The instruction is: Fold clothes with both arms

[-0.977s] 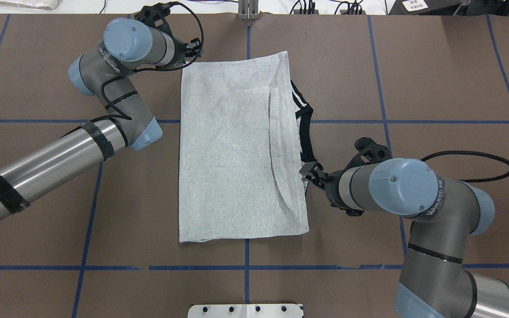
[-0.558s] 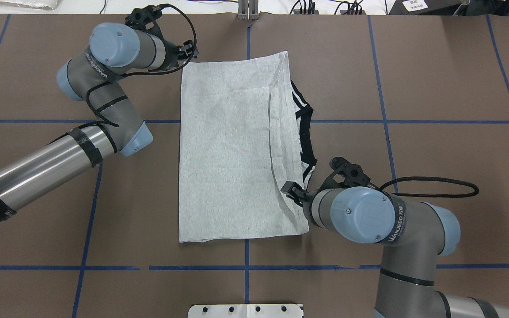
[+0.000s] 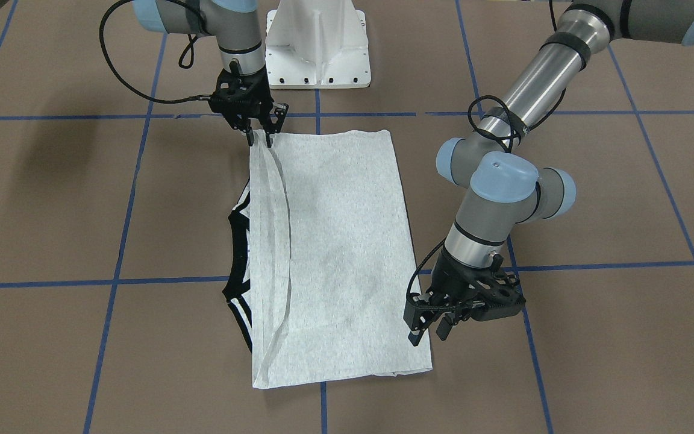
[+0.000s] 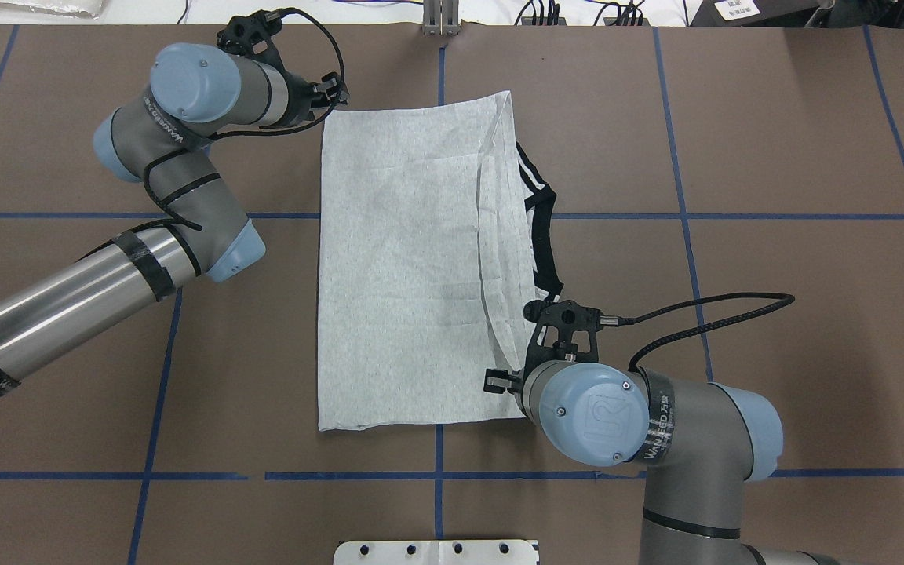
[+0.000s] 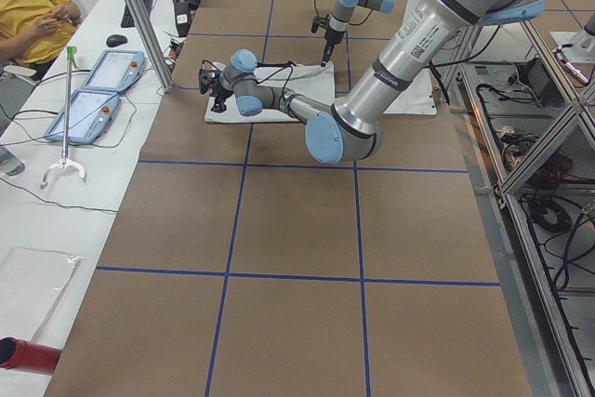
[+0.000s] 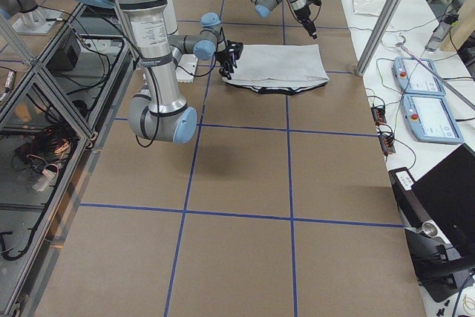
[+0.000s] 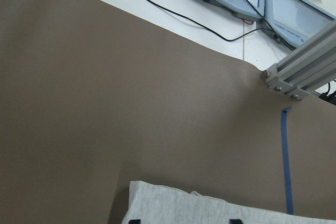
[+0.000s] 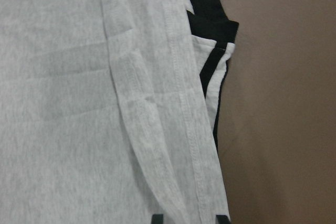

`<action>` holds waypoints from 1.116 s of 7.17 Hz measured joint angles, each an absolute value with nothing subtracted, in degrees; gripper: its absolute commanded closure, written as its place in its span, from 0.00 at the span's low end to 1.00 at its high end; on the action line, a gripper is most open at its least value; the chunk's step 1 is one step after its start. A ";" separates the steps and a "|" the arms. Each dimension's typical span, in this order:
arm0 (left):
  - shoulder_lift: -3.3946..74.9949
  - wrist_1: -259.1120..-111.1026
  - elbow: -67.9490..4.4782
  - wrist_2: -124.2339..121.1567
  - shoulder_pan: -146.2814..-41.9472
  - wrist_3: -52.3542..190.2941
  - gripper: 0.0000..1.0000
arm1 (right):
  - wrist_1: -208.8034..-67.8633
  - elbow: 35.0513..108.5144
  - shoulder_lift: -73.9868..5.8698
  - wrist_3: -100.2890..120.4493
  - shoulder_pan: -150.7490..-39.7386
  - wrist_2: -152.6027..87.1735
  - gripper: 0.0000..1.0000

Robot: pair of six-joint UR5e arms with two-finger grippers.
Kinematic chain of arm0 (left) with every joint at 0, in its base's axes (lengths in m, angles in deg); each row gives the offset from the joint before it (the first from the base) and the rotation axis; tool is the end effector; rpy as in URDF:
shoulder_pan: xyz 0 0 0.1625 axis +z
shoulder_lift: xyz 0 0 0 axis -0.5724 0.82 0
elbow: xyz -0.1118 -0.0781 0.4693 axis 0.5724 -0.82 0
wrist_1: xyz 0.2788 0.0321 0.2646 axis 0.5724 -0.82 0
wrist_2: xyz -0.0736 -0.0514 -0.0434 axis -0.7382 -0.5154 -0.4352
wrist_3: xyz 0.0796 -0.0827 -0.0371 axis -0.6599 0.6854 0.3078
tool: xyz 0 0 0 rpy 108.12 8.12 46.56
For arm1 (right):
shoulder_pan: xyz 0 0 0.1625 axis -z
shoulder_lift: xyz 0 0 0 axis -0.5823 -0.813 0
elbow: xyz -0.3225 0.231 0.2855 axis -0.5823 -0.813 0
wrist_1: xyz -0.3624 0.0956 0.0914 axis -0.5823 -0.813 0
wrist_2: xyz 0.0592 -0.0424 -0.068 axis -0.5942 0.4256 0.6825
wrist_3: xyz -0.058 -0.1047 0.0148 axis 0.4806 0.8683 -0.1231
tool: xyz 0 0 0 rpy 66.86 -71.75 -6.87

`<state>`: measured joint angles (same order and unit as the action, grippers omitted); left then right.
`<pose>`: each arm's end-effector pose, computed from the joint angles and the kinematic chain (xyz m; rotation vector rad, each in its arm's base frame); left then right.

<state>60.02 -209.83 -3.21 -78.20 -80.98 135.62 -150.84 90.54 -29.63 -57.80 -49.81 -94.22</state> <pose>0.4954 -0.6816 0.3680 0.4312 1.1115 -0.4916 -0.5555 -0.2898 0.3541 0.2303 -0.7935 0.1804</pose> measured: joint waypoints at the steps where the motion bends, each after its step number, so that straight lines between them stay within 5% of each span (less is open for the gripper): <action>1: 59.24 -209.83 -4.13 -78.51 -80.98 135.64 0.35 | -151.37 90.51 -29.26 -52.33 -49.79 -93.67 0.71; 3: 58.67 -209.88 -4.68 -79.26 -80.98 135.70 0.35 | -151.64 89.98 -29.06 -47.50 -49.77 -93.27 0.75; 5: 58.59 -209.89 -4.74 -79.45 -80.97 135.77 0.35 | -151.67 89.48 -29.03 -46.07 -49.76 -93.25 1.00; 8: 58.57 -209.93 -4.86 -79.73 -80.97 135.82 0.35 | -151.68 89.72 -29.45 -44.56 -50.09 -93.72 1.00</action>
